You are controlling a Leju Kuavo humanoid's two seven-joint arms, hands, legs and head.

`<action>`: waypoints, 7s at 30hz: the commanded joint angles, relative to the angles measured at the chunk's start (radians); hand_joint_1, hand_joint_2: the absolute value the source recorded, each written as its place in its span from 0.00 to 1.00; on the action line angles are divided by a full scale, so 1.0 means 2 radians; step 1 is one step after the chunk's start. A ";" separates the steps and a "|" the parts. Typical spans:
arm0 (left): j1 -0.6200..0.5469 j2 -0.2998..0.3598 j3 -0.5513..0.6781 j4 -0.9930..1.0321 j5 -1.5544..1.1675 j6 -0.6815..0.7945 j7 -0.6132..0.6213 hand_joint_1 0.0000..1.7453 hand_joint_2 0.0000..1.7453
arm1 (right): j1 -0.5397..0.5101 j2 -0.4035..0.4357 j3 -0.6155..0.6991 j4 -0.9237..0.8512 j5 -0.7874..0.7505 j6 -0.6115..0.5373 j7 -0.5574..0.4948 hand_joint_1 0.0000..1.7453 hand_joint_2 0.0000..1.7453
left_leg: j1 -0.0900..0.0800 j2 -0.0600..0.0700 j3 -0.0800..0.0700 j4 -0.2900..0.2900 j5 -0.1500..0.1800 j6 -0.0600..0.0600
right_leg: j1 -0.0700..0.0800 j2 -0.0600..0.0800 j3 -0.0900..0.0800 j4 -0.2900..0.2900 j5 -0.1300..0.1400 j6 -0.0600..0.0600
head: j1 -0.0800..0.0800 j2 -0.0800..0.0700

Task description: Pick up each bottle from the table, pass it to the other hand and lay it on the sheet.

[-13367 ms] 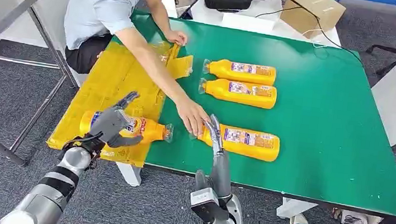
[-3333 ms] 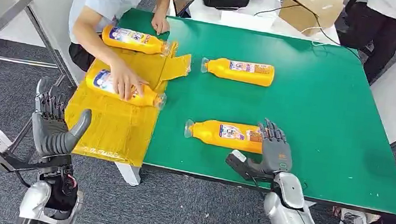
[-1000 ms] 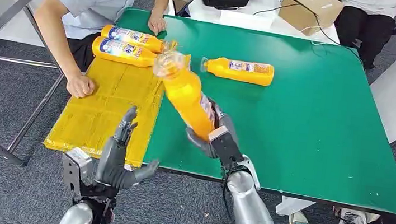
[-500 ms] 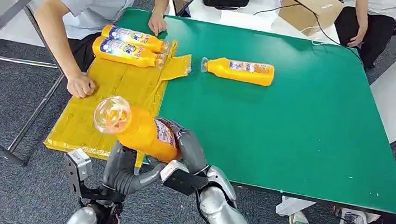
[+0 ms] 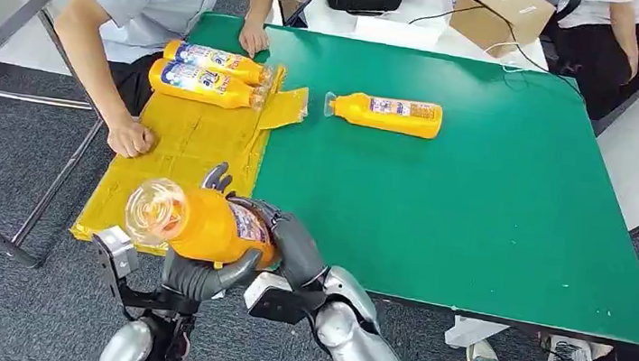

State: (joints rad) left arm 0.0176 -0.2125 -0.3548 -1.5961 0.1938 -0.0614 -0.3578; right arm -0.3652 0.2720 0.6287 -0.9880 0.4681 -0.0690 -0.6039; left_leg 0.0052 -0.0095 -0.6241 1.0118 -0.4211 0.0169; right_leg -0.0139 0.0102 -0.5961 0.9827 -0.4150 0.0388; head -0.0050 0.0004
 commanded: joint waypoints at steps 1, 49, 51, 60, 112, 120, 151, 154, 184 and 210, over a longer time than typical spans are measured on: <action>-0.044 0.011 -0.010 0.039 0.020 -0.024 0.003 1.00 1.00 | -0.014 -0.015 0.045 0.029 0.002 0.018 0.000 0.00 1.00 | 0.000 -0.001 0.002 -0.001 0.000 0.000 | 0.000 -0.002 0.003 -0.001 -0.001 -0.001 | 0.000 0.000; -0.376 0.085 0.011 0.547 -0.586 0.130 0.153 1.00 1.00 | 0.072 -0.001 -0.018 -0.106 -0.083 -0.189 -0.042 0.00 0.00 | 0.000 -0.002 0.003 -0.001 0.000 -0.001 | 0.000 -0.002 0.003 0.000 -0.001 -0.001 | 0.000 0.000; -0.379 0.081 0.003 0.569 -0.607 0.130 0.161 1.00 1.00 | 0.075 -0.003 -0.016 -0.117 -0.089 -0.185 -0.041 0.00 0.00 | 0.000 0.000 0.002 0.000 0.000 0.000 | 0.000 -0.001 0.002 0.000 0.000 -0.001 | 0.000 0.000; -0.385 0.073 -0.012 0.602 -0.652 0.119 0.168 1.00 1.00 | 0.078 -0.008 -0.013 -0.124 -0.097 -0.173 -0.035 0.00 0.00 | 0.001 0.000 0.002 0.000 0.000 -0.001 | 0.001 -0.001 0.002 0.000 -0.001 -0.001 | 0.000 0.000; -0.035 0.034 0.113 -0.066 -0.021 0.152 -0.052 0.00 1.00 | 0.170 -0.059 -0.127 -0.225 -0.036 -0.219 -0.014 0.00 1.00 | 0.000 0.001 0.003 -0.001 -0.001 -0.001 | 0.000 0.000 0.003 -0.001 -0.001 -0.001 | 0.000 0.000; 0.022 0.035 0.063 -0.067 -0.071 0.133 -0.043 0.00 1.00 | 0.166 -0.039 -0.230 -0.176 -0.073 -0.185 -0.021 0.00 1.00 | 0.000 0.000 0.003 -0.001 -0.001 0.000 | 0.000 -0.001 0.003 -0.001 -0.001 -0.001 | 0.000 0.000; 0.006 0.029 0.050 -0.032 -0.068 0.091 -0.028 0.00 1.00 | 0.014 -0.087 -0.259 0.124 0.141 -0.245 0.112 0.00 1.00 | 0.000 -0.001 0.002 -0.001 0.000 0.000 | 0.000 -0.001 0.002 -0.001 0.000 -0.001 | 0.000 0.000; 0.004 0.029 0.049 -0.028 -0.066 0.090 -0.028 0.00 1.00 | -0.002 -0.090 -0.257 0.148 0.159 -0.253 0.120 0.00 1.00 | 0.000 -0.001 0.002 -0.001 0.000 0.000 | 0.000 -0.001 0.002 -0.001 0.000 -0.001 | 0.000 0.000; -0.033 0.032 0.059 0.016 -0.003 0.054 0.001 0.00 1.00 | -0.169 -0.100 -0.160 0.352 0.278 0.004 0.278 0.97 1.00 | 0.000 0.001 0.004 -0.001 0.000 -0.001 | 0.000 0.000 0.004 -0.001 0.000 -0.001 | 0.000 0.000; -0.004 0.021 0.067 0.004 0.014 0.039 0.001 0.00 1.00 | -0.097 -0.060 -0.269 0.233 0.081 -0.036 0.079 1.00 1.00 | 0.000 0.002 0.008 -0.001 0.000 -0.001 | 0.001 0.001 0.008 0.000 0.000 -0.001 | 0.000 0.000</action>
State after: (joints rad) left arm 0.0100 -0.1674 -0.2301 -1.6232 0.2129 0.0179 -0.3544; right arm -0.6366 0.0979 0.2099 -0.4229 0.6938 -0.1343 -0.3969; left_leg 0.0051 -0.0054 -0.6099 1.0118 -0.4211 0.0163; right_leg -0.0132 0.0132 -0.5827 0.9826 -0.4142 0.0386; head -0.0050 0.0004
